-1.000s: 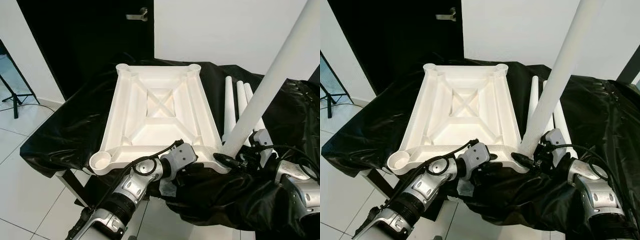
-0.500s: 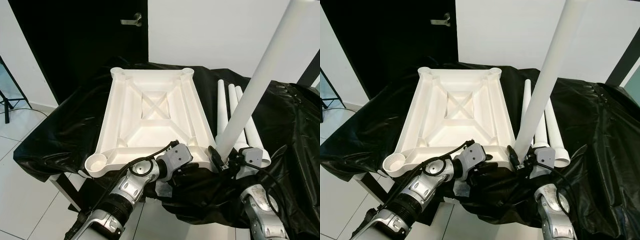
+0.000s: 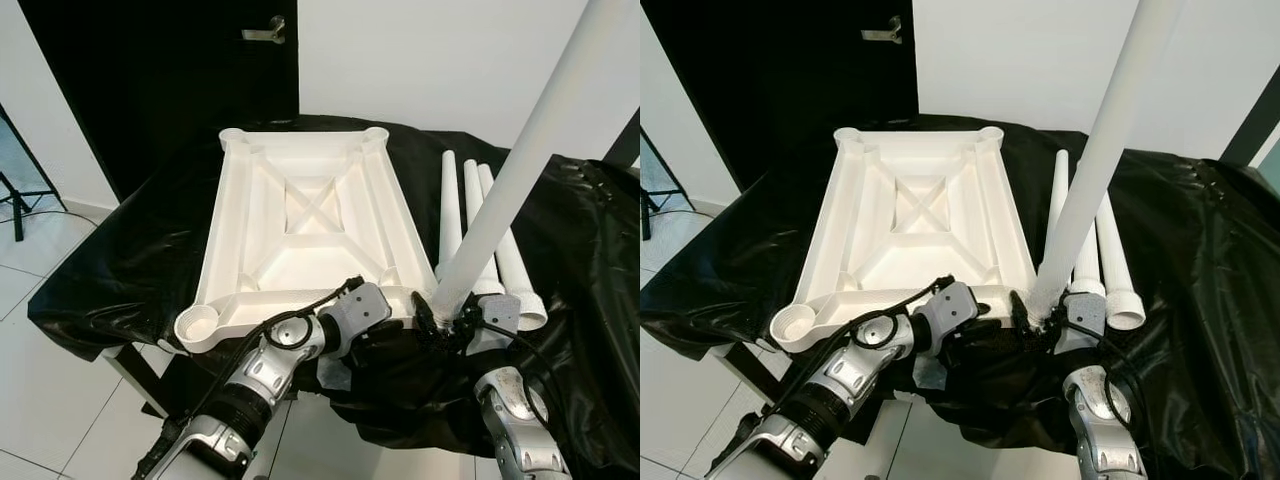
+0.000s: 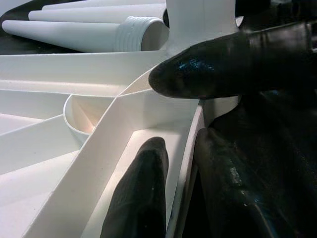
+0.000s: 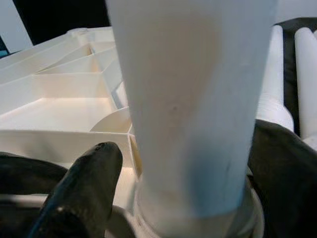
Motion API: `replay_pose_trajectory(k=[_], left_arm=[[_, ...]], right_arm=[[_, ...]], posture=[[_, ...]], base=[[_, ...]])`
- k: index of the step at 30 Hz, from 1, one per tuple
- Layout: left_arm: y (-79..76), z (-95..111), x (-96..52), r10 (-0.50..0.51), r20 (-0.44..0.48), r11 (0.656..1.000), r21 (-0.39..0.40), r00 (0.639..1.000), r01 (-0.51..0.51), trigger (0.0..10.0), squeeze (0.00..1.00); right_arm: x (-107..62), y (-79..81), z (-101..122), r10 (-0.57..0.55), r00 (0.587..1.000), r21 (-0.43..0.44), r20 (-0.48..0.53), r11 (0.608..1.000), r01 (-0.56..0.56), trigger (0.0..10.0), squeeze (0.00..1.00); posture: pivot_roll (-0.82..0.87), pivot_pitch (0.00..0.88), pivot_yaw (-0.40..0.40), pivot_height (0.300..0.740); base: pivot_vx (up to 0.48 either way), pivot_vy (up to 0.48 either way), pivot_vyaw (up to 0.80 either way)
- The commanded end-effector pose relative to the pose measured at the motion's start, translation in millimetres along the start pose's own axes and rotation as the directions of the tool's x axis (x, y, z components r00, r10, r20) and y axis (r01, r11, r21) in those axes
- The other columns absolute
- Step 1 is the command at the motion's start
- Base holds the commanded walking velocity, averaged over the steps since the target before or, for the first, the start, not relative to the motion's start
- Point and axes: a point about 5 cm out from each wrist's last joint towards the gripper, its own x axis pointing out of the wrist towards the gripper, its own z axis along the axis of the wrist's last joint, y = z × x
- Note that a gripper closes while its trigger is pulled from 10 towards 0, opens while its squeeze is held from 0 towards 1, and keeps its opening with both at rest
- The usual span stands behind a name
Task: Building children table
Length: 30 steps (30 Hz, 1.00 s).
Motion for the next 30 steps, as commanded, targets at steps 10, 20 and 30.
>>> replay_pose_trajectory(k=[10,20,30], left_arm=[[-15.2,-33,-1.4,-0.030,-0.125,0.996,-0.087,0.992,0.019,10.0,0.00],[-13.9,-32,-1.4,-0.032,-0.125,0.996,-0.082,0.992,0.021,10.0,0.00],[-15.0,-34,-3.3,-0.033,-0.130,0.996,-0.081,0.991,0.023,10.0,0.00]], right_arm=[[-14.6,-16.1,-9,0.275,0.953,-0.016,-0.125,0.960,-0.279,10.0,0.00],[-14.1,-27.4,-7,0.393,0.901,-0.023,-0.183,0.915,-0.403,0.0,0.00],[-19.2,-16.8,-16,0.262,0.954,-0.010,-0.145,0.964,-0.266,0.0,0.00]], posture=[[0.26,0.000,-0.062,0.740],[0.25,0.000,-0.048,0.740],[0.27,0.000,-0.057,0.740]], base=[[0.000,0.000,0.00],[0.000,0.000,0.00],[0.000,0.000,0.00]])
